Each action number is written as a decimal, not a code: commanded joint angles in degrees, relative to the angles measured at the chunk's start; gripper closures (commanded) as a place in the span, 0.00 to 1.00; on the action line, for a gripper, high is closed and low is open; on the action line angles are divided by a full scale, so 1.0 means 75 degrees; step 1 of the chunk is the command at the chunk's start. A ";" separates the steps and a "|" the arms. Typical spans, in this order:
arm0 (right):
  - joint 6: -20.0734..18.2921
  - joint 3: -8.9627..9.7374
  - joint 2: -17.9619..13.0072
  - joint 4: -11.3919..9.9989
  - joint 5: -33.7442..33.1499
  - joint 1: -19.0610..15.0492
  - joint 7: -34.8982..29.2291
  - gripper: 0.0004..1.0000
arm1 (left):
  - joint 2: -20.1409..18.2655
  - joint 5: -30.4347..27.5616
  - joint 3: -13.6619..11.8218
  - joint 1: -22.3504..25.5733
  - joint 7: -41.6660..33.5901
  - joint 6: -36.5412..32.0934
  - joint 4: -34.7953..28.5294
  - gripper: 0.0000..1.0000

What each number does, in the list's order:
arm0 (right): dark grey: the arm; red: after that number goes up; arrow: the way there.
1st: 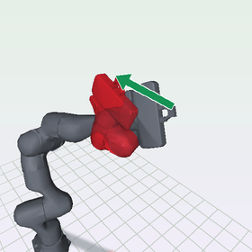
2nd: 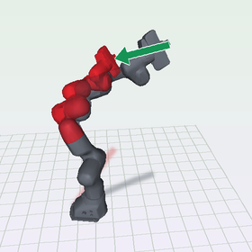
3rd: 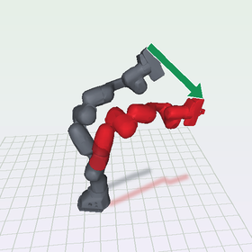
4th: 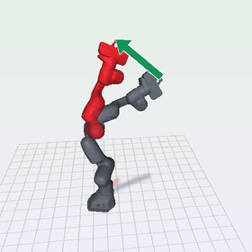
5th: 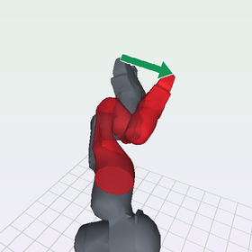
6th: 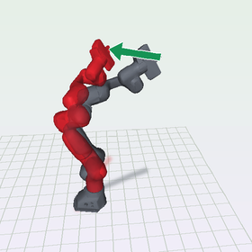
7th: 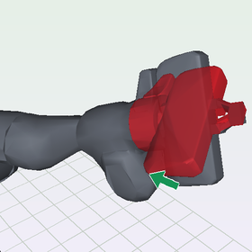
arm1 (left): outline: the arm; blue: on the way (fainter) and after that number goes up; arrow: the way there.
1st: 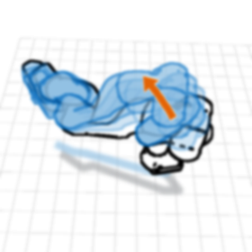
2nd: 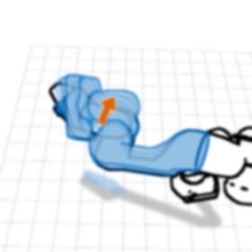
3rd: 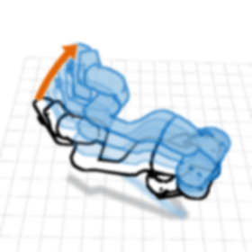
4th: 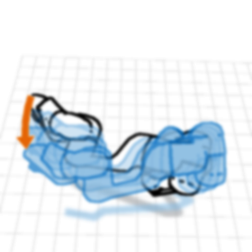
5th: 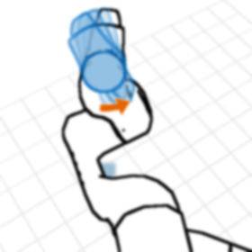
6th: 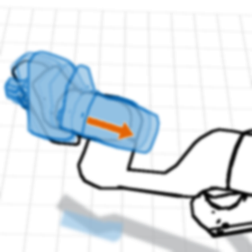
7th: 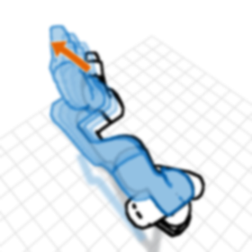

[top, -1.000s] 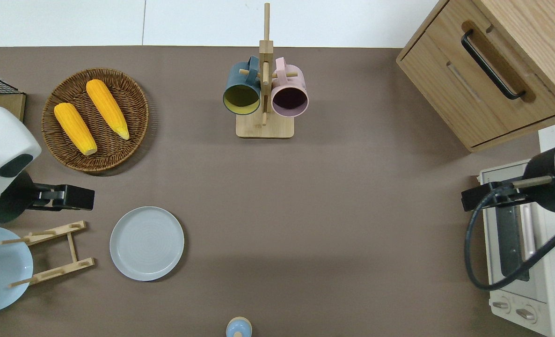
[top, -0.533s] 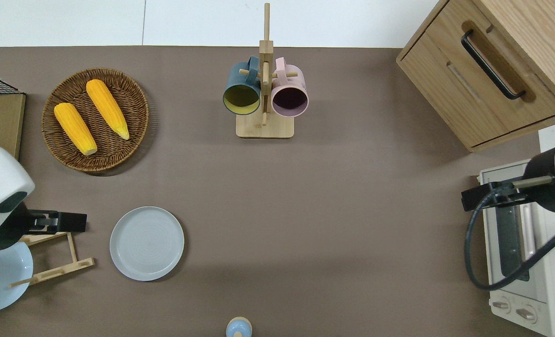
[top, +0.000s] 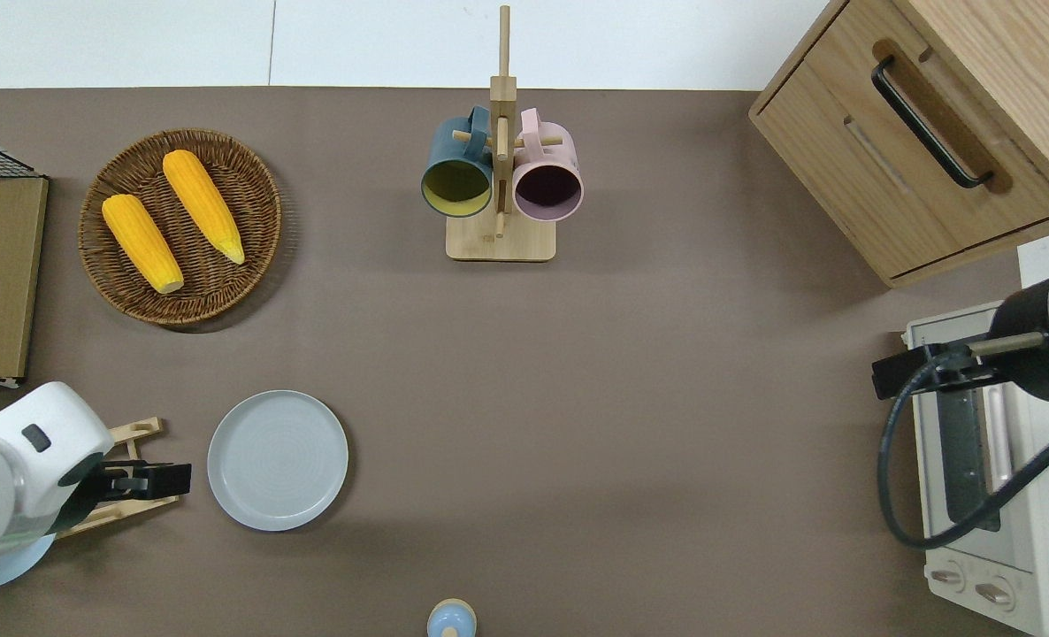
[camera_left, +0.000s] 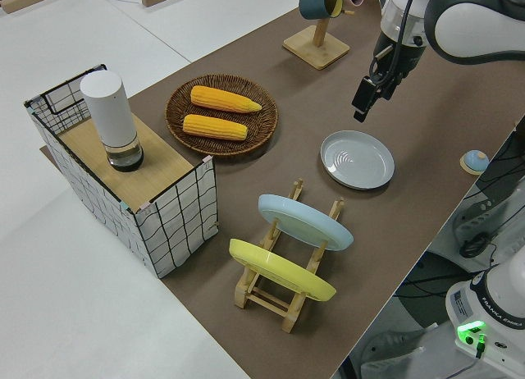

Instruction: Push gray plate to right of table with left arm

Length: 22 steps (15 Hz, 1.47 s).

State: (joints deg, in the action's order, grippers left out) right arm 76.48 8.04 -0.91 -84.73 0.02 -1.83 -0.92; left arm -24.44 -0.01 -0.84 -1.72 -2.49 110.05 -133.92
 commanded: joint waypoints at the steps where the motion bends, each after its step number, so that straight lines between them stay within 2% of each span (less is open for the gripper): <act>1: -0.0119 0.0123 -0.0019 0.0071 0.0033 -0.0143 -0.0088 0.02 | -0.0292 0.0002 0.0006 0.0171 -0.0183 0.1412 -0.1336 0.01; 3: -0.0119 0.0123 -0.0019 0.0071 0.0033 -0.0143 -0.0088 0.02 | -0.0222 0.0002 0.0006 0.0171 -0.0183 0.2361 -0.2005 0.01; 5: -0.0119 0.0123 -0.0019 0.0071 0.0033 -0.0143 -0.0088 0.02 | -0.0048 0.0013 0.0006 0.0195 -0.0183 0.2821 -0.2288 0.01; 10: -0.0119 0.0123 -0.0019 0.0071 0.0033 -0.0143 -0.0088 0.02 | 0.1065 0.0013 0.0006 0.0312 -0.0183 0.3816 -0.2371 0.01; 15: -0.0119 0.0123 -0.0019 0.0071 0.0033 -0.0154 -0.0088 0.02 | 0.1804 0.0013 0.0006 0.0324 -0.0171 0.4615 -0.2500 0.02; 16: -0.0119 0.0123 -0.0019 0.0071 0.0033 -0.0154 -0.0088 0.02 | 0.1840 0.0002 0.0006 0.0335 -0.0160 0.4627 -0.2500 0.15; 17: -0.0119 0.0123 -0.0019 0.0071 0.0033 -0.0143 -0.0088 0.02 | 0.1829 0.0002 0.0006 0.0358 -0.0148 0.4627 -0.2500 0.41; 19: -0.0119 0.0123 -0.0019 0.0071 0.0033 -0.0143 -0.0088 0.02 | 0.1840 0.0002 0.0006 0.0487 -0.0101 0.4593 -0.2488 0.73; 20: -0.0119 0.0123 -0.0019 0.0071 0.0033 -0.0143 -0.0100 0.02 | 0.1840 0.0002 0.0006 0.0511 -0.0159 0.4592 -0.2488 0.95; 21: -0.0119 0.0123 -0.0019 0.0071 0.0033 -0.0143 -0.0089 0.02 | 0.1840 0.0002 0.0006 0.0511 -0.0171 0.4592 -0.2488 1.00; 22: -0.0119 0.0123 -0.0019 0.0071 0.0033 -0.0143 -0.0088 0.02 | 0.1840 0.0002 0.0006 0.0511 -0.0171 0.4592 -0.2488 1.00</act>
State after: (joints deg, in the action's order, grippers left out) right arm 76.48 8.04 -0.91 -84.73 0.02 -1.83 -0.92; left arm -10.17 -0.01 -1.08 1.28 -3.03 143.50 -152.00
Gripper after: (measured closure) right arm 0.013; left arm 0.485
